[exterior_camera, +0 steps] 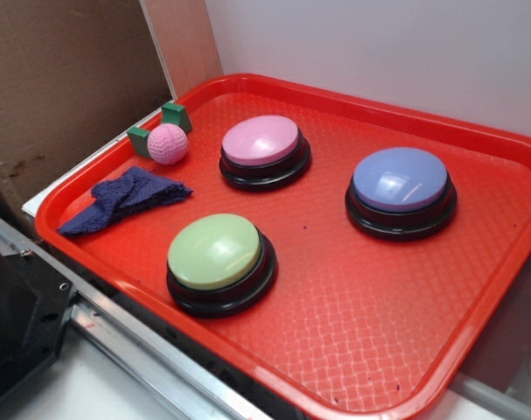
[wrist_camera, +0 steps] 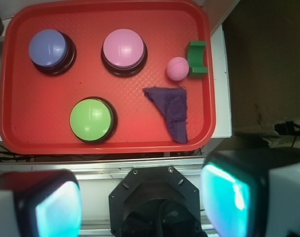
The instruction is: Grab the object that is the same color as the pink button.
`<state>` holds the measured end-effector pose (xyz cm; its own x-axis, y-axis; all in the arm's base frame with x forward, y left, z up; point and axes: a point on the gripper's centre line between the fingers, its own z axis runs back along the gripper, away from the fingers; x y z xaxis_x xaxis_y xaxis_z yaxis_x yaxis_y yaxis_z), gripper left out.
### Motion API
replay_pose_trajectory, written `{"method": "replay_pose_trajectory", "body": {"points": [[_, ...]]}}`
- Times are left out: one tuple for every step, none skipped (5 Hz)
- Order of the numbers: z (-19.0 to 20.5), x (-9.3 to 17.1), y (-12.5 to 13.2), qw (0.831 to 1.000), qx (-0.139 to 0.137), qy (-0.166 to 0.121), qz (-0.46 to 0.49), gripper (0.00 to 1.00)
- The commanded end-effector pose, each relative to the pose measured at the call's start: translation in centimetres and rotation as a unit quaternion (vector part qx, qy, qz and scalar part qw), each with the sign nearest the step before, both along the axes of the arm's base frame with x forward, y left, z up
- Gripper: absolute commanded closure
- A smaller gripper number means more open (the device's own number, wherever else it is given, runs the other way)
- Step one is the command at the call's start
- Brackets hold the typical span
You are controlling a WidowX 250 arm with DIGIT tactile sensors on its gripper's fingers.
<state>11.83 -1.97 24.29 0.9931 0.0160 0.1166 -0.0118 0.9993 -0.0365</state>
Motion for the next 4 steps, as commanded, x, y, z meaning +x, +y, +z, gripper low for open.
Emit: {"method": "replay_pose_trajectory", "body": {"points": [[0.0, 0.0, 0.0, 1.000, 0.000, 0.000, 0.000, 0.00], [-1.5, 2.4, 0.4, 0.994, -0.024, 0.003, 0.105, 0.00], [-3.1, 4.6, 1.0, 0.978, -0.044, -0.005, 0.203, 0.00], [-5.7, 7.5, 2.3, 0.946, -0.031, -0.020, 0.323, 0.00]]}}
